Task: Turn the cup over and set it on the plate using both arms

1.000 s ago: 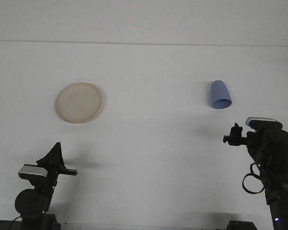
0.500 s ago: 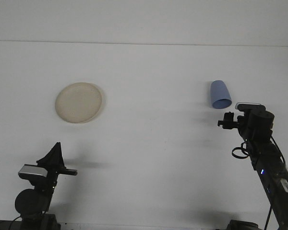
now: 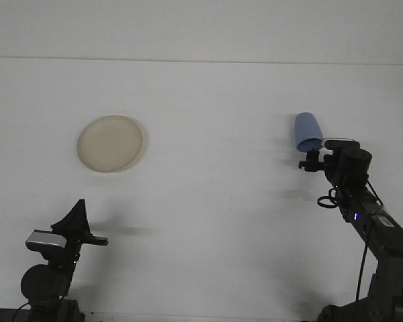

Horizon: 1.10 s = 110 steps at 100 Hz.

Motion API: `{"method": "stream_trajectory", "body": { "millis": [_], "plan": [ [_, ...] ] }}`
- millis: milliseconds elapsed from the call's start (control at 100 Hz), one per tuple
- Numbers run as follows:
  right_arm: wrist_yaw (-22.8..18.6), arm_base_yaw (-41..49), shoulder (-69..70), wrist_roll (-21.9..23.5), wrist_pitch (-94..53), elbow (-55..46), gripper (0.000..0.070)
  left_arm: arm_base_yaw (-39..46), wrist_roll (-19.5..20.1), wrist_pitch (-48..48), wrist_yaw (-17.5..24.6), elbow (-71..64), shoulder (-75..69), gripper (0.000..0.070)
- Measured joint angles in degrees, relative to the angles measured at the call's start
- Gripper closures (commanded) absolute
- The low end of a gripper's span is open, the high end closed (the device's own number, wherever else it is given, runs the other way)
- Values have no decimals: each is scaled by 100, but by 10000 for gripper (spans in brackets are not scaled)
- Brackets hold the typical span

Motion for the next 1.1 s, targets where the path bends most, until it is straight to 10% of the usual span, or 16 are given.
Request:
{"method": "stream_trajectory", "body": {
  "millis": [930, 1100],
  "plan": [
    [-898, -227, 1663, -81, 1429, 695, 265, 0, 0, 0, -2, 0, 0, 689],
    [-901, -229, 1731, -81, 1475, 800, 649, 0, 0, 0, 0, 0, 0, 689]
  ]
}}
